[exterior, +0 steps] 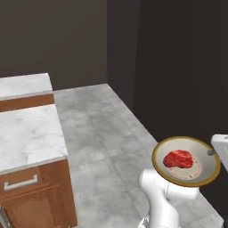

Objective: Place one of the steaks on the plate and the other in the bowl. Then place the bowl in the fridge.

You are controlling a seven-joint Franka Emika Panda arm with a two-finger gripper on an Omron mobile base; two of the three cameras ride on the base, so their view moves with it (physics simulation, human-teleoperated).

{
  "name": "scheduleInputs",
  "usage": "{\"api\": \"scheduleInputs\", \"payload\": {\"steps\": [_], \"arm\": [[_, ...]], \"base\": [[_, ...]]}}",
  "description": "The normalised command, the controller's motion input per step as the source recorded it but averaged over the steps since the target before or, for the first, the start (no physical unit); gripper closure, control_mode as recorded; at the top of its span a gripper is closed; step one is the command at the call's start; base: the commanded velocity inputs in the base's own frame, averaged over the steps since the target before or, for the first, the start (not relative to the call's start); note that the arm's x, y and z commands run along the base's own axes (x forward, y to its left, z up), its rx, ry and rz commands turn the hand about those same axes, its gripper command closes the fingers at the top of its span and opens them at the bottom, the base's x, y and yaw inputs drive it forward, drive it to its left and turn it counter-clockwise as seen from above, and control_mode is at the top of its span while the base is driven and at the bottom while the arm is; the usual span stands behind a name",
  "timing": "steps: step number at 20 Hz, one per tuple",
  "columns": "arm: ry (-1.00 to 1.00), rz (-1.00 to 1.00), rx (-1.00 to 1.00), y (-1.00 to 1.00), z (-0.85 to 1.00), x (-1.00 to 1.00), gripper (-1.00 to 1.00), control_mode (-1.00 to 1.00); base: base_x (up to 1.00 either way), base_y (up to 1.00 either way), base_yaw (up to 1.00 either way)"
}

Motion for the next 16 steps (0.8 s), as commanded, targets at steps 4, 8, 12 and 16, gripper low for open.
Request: {"api": "scheduleInputs", "payload": {"steps": [4, 8, 12, 16], "arm": [[0.0, 0.0, 0.0, 0.0, 0.0, 0.0, 1.0, 1.0], [0.0, 0.0, 0.0, 0.0, 0.0, 0.0, 1.0, 1.0], [0.0, 0.0, 0.0, 0.0, 0.0, 0.0, 1.0, 1.0], [0.0, 0.0, 0.0, 0.0, 0.0, 0.0, 1.0, 1.0]], "base": [[1.0, -0.72, 0.06], [1.0, -0.4, 0.12], [1.0, -0.21, 0.16], [1.0, -0.17, 0.16]]}}
